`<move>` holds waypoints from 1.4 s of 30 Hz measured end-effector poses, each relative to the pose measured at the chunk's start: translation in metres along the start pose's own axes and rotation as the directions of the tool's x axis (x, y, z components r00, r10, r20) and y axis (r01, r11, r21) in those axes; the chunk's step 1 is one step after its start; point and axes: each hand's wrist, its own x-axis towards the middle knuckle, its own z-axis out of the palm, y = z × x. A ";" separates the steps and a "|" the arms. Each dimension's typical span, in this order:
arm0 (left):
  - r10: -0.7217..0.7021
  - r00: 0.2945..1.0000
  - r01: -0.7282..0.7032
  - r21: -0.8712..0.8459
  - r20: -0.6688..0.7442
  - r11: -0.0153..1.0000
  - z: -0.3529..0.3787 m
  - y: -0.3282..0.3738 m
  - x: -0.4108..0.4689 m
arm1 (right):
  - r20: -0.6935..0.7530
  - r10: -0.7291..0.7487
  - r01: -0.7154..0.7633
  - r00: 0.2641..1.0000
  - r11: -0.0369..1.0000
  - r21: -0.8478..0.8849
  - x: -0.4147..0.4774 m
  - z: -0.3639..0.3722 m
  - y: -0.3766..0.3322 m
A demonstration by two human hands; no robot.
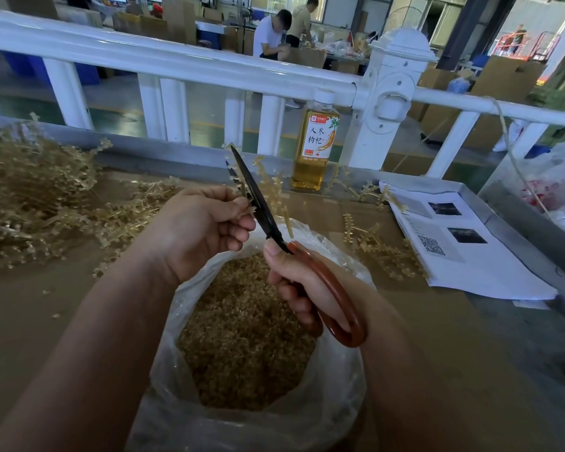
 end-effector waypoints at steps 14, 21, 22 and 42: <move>0.004 0.999 -0.003 0.006 -0.043 1.000 0.002 -0.001 0.000 | 0.017 -0.013 0.013 1.000 1.000 0.007 0.006 -0.001 0.004; 0.080 0.971 -0.048 0.144 -0.225 0.988 0.004 -0.007 0.005 | -0.045 -0.125 0.109 0.991 0.960 -0.259 0.010 -0.002 0.008; 0.106 0.964 -0.065 0.169 -0.244 0.983 0.004 -0.008 0.006 | -0.047 -0.123 0.105 0.991 0.956 -0.273 0.011 -0.002 0.007; 0.110 0.874 -0.182 -0.109 -0.473 0.977 -0.015 -0.005 0.013 | -0.013 -0.109 0.094 0.994 0.906 -0.412 0.011 -0.004 0.010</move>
